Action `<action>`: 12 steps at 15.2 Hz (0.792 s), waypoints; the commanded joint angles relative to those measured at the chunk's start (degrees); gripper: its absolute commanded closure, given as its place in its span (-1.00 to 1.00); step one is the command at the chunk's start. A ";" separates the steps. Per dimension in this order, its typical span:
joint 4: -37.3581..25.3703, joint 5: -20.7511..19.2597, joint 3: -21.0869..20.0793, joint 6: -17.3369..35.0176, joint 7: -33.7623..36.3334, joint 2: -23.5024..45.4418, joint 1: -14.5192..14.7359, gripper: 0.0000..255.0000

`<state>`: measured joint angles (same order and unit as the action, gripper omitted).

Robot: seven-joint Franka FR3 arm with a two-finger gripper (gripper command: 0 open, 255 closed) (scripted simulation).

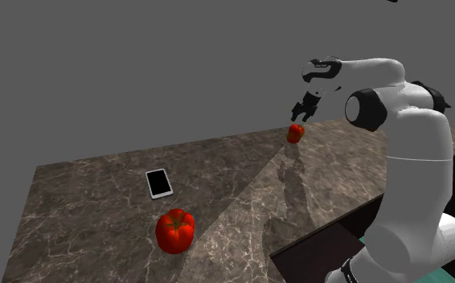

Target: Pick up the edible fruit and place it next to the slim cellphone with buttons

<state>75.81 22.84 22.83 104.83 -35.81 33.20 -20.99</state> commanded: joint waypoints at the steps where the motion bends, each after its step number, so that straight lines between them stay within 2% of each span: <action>1: -2.36 0.79 -0.43 -0.17 -0.12 2.22 -0.79 -1.00; 7: 0.95 1.45 -0.90 4.08 -0.74 3.27 -0.10 -1.00; 12: 0.95 1.45 -0.89 4.08 -0.74 3.28 -0.10 -1.00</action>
<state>76.75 24.29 21.94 108.89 -36.55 36.46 -21.09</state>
